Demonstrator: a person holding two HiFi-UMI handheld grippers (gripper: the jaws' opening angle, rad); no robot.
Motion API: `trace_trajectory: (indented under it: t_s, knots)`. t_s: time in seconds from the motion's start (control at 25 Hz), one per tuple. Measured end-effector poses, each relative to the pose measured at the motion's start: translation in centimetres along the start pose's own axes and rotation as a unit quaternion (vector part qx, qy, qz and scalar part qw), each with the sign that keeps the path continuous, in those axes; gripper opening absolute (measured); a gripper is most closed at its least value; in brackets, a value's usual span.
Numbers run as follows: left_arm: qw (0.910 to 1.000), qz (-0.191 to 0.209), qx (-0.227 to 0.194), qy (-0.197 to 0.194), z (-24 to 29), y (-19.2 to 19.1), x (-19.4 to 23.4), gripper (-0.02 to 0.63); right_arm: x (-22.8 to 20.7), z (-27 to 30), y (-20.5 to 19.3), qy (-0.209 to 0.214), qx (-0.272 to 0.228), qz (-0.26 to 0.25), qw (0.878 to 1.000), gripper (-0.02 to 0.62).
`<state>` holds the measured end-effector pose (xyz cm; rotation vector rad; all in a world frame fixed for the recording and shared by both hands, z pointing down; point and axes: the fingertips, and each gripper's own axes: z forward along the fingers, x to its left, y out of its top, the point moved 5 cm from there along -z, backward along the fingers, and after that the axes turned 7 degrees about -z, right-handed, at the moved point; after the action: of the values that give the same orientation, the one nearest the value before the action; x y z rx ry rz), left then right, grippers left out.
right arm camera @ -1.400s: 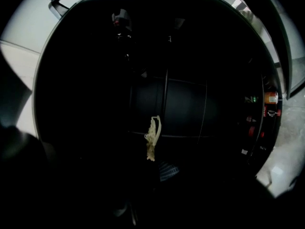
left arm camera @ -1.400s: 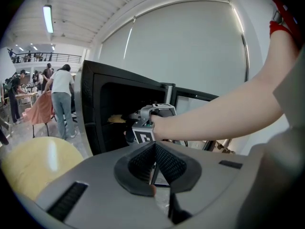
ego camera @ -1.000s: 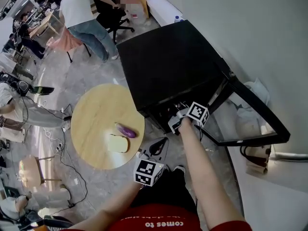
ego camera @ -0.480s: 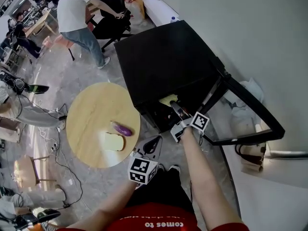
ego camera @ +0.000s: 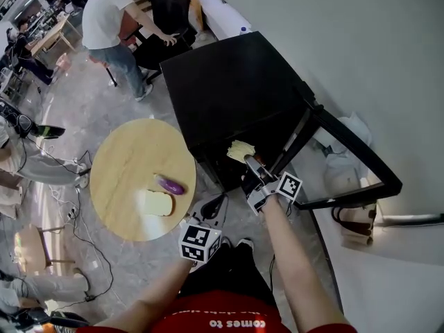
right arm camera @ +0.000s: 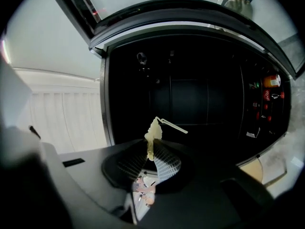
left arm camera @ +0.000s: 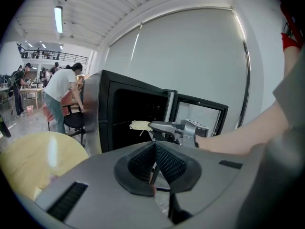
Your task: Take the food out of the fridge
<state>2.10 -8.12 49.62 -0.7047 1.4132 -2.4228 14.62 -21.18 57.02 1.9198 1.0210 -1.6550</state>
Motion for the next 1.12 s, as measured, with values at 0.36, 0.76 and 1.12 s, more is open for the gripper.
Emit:
trace_trajectory:
  t_s: [0.36, 0.76, 1.12]
  knots:
    - [1.0, 0.001, -0.003, 0.003, -1.9, -0.3, 0.2, 0.009, 3.5, -5.0, -2.5, 0.049, 0.035, 0.014, 0.998, 0.044]
    - [0.9995, 0.008, -0.016, -0.026, -3.4, -0.3, -1.4, 0.009, 7.9, -8.7, -5.3, 0.076, 0.032, 0.014, 0.997, 0.044]
    - [0.9976, 0.009, -0.04, -0.055, -5.4, 0.5, -2.3, 0.009, 11.8, -11.3, -6.6, 0.098, 0.009, 0.01, 0.995, 0.044]
